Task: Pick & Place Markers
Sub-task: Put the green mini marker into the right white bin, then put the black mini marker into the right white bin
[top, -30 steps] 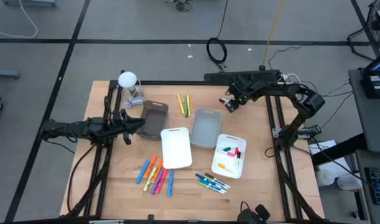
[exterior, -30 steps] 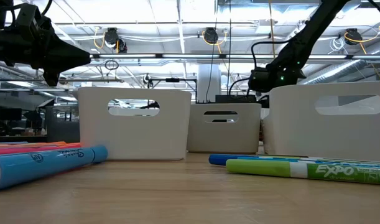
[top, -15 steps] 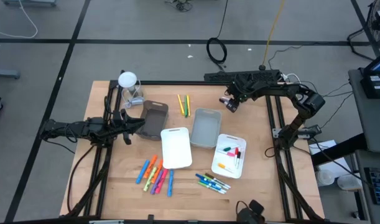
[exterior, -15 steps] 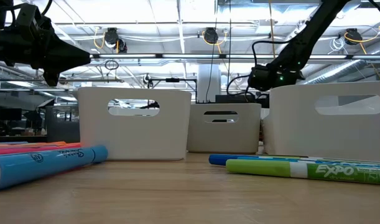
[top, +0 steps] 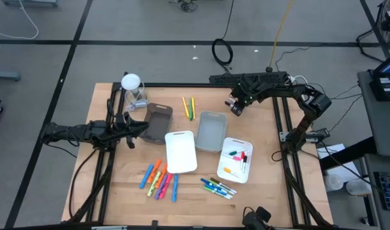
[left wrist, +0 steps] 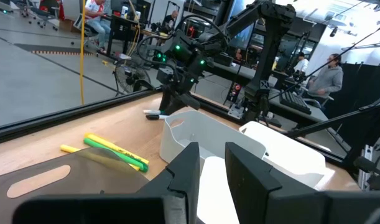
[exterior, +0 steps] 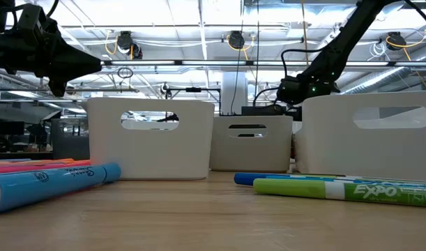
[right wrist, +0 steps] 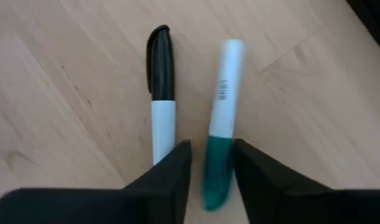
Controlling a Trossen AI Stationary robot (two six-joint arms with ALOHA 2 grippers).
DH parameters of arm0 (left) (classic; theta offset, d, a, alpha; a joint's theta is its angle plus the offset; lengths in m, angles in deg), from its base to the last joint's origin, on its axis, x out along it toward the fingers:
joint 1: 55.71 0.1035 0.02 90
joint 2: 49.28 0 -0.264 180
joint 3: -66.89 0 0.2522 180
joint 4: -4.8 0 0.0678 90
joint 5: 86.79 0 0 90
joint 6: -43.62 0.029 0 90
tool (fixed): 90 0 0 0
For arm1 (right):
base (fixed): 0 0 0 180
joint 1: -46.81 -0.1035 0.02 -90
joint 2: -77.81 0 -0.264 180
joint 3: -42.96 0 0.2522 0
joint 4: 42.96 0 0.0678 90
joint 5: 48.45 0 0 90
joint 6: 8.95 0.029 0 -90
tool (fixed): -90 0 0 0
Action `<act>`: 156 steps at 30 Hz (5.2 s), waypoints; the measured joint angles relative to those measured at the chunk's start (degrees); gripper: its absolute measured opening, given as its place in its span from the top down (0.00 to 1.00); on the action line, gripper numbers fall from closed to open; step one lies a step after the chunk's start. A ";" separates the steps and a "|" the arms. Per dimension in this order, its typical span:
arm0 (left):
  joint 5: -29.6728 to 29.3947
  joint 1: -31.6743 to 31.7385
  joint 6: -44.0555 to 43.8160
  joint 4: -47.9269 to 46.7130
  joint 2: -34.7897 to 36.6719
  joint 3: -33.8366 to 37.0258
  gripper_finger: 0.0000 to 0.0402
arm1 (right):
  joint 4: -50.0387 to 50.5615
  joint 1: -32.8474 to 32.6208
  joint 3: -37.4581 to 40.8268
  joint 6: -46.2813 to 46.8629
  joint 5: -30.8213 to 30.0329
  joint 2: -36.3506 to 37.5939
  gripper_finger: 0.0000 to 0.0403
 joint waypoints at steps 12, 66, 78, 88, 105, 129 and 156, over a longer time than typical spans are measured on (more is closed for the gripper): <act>0.02 0.00 0.00 0.02 -0.01 0.00 0.80 | 0.61 -0.02 0.09 0.02 -0.26 -0.06 0.94; 0.01 -0.01 0.01 0.02 -0.01 -0.01 0.80 | 20.73 -62.75 3.91 45.72 1.05 34.93 0.93; 0.02 0.00 -0.01 0.02 0.00 0.00 0.80 | 17.91 -62.64 5.24 45.61 1.03 34.95 0.84; 0.00 -0.02 0.01 0.02 -0.02 0.00 0.80 | 16.74 -62.60 5.29 41.56 -2.73 34.95 0.72; 0.01 0.00 0.00 0.00 -0.02 -0.02 0.80 | 9.69 -40.71 2.87 19.89 -14.03 35.23 0.65; 0.00 -0.02 0.01 0.02 0.00 0.00 0.80 | 0.14 -7.97 2.80 1.67 -0.23 7.86 0.52; -0.01 -0.01 0.00 0.00 -0.01 -0.02 0.80 | -4.96 -5.57 2.75 6.63 3.58 3.02 0.90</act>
